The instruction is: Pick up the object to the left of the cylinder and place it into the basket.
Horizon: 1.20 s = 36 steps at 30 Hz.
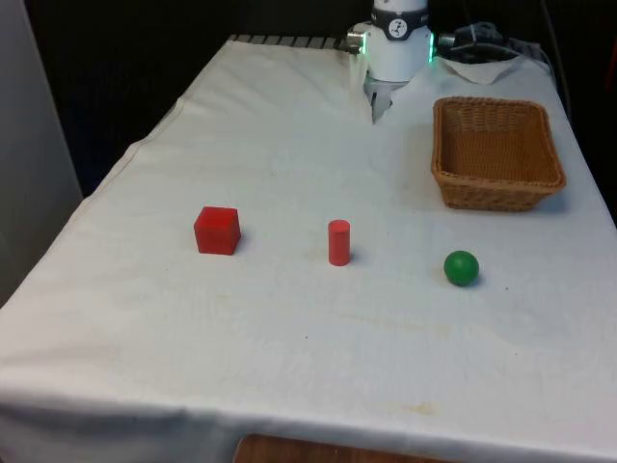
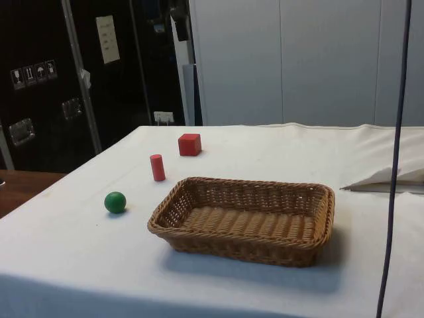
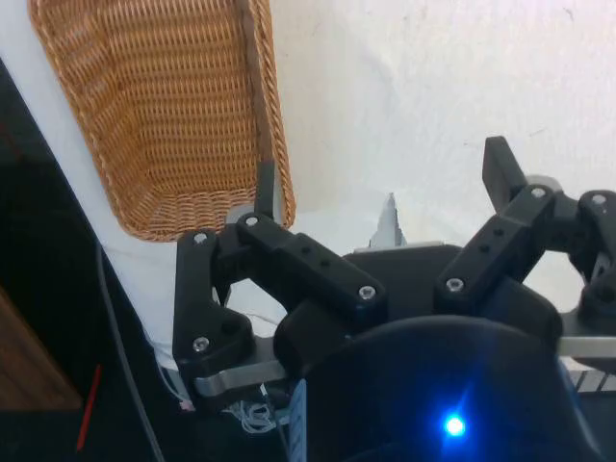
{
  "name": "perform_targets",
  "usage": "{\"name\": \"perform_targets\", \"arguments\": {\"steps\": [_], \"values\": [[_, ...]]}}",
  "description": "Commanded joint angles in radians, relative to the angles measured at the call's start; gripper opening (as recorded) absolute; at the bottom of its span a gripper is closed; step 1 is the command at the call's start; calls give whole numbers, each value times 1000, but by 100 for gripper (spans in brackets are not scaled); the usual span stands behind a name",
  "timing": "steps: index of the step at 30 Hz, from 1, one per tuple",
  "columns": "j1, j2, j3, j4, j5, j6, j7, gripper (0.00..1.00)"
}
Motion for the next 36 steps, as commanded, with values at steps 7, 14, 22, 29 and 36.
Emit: {"name": "perform_targets", "arguments": {"steps": [7, 14, 22, 29, 36], "values": [[7, 27, 9, 23, 8, 17, 30, 100], [13, 40, 27, 20, 6, 59, 65, 100], [16, 71, 42, 25, 11, 117, 93, 100], [17, 108, 55, 37, 14, 161, 119, 100], [15, 153, 60, 40, 32, 221, 125, 100]]}}
